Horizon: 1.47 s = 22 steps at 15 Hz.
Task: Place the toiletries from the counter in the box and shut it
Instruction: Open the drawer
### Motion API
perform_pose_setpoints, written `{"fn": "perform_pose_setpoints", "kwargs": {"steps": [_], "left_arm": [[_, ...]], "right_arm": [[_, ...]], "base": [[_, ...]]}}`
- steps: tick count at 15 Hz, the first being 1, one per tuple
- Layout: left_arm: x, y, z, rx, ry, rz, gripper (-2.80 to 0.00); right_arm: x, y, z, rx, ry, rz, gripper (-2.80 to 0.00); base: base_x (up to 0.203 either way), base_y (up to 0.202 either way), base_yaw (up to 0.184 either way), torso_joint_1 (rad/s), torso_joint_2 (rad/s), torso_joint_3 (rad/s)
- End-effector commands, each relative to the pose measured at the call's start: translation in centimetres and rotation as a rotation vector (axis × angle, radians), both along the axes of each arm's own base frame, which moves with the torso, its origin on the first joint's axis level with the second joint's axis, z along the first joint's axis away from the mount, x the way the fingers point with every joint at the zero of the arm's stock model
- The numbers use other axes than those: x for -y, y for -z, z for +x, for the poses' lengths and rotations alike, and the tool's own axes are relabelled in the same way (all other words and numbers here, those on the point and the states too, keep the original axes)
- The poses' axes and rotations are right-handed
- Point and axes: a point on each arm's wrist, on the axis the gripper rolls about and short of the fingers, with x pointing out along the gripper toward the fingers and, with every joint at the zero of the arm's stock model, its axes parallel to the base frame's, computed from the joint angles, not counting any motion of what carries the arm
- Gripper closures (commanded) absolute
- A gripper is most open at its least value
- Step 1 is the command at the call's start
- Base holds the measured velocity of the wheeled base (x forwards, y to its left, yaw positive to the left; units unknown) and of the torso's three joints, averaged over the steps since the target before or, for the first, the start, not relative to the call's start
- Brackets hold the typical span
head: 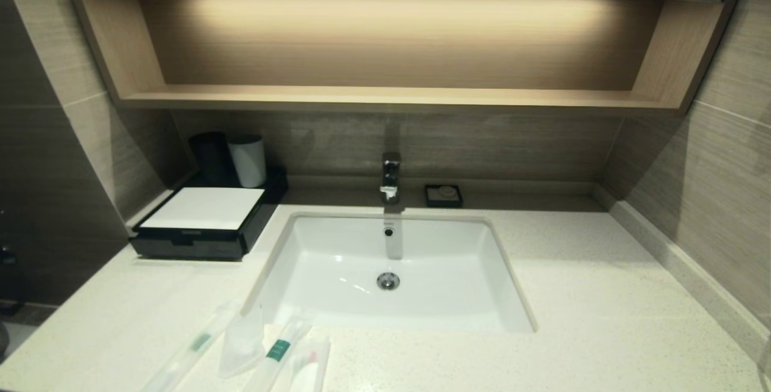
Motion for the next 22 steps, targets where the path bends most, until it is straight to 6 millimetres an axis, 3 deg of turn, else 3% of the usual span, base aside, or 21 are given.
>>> {"fn": "perform_pose_setpoints", "kwargs": {"steps": [1,15,20,22], "left_arm": [[0.0,0.0,0.0,0.001,-0.001,0.000,0.00],[0.0,-0.1,-0.1,-0.015,-0.007,-0.010,0.00],[0.2,-6.8,-3.4,0.079,0.061,-0.003,0.00],[0.2,-8.8,-2.7,-0.017,0.085,0.003,0.00]], "right_arm": [[0.0,0.0,0.0,0.000,0.000,0.001,0.00],[0.0,0.0,0.0,0.000,-0.001,0.001,0.00],[0.0,0.0,0.0,-0.001,-0.001,0.000,0.00],[0.0,0.0,0.0,-0.001,-0.002,0.001,0.00]], "base": [[0.000,0.000,0.000,0.000,0.00,0.000],[0.000,0.000,0.000,0.000,0.00,0.000],[0.000,0.000,0.000,0.000,0.00,0.000],[0.000,0.000,0.000,0.000,0.00,0.000]]}}
